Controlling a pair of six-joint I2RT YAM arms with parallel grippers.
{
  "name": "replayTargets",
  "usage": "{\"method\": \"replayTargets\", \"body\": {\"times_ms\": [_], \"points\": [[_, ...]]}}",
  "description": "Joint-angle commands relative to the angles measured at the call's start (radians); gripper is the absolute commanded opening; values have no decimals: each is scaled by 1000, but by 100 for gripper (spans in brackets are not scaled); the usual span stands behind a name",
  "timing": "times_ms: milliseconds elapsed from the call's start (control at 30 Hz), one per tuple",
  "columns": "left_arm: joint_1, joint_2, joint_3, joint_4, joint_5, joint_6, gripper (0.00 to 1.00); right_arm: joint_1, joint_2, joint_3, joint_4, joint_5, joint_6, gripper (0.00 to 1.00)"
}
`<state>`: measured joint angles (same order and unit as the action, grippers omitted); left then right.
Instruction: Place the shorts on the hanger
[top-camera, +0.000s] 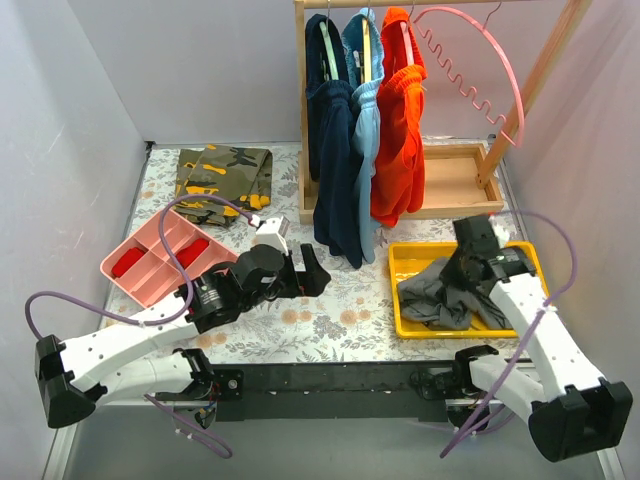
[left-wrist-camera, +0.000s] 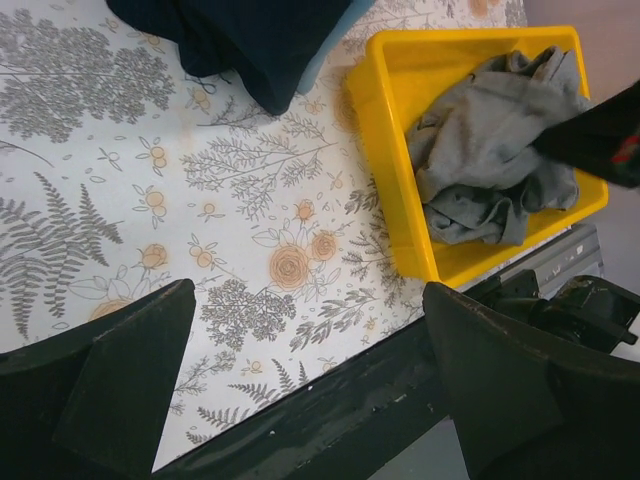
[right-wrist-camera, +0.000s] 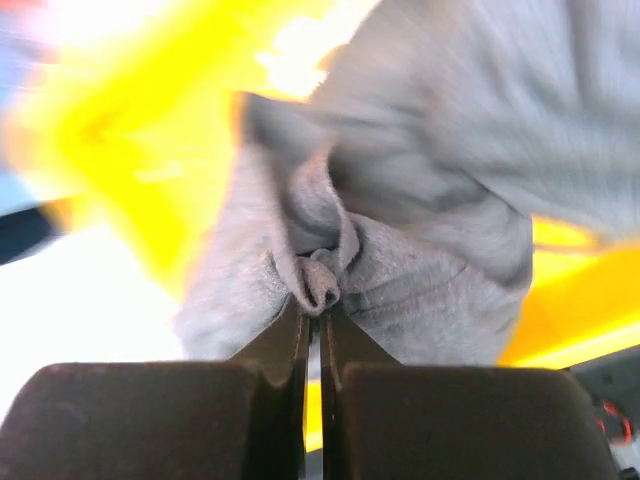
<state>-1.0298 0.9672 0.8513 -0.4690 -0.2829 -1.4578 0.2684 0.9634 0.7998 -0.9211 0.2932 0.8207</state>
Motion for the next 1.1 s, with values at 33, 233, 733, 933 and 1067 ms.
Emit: {"method": "replayTargets", "body": {"times_ms": [33,233,733,933,1067], "points": [[5,-74,118,-83,-119,40,98,-3,-86,378,34,-226,-236,1],[7,-136,230,-99,-154,79,98,0,-8,722,51,-497,-235,1],[7,-130,361,-178,-288,106,98,635,323,843,358,-323,-101,1],[7,-139,328,-214,-259,124,98,638,494,827,275,-215,-227,61],[7,-116,258,-178,-84,201,95,594,378,736,301,-166,-262,79]]}}
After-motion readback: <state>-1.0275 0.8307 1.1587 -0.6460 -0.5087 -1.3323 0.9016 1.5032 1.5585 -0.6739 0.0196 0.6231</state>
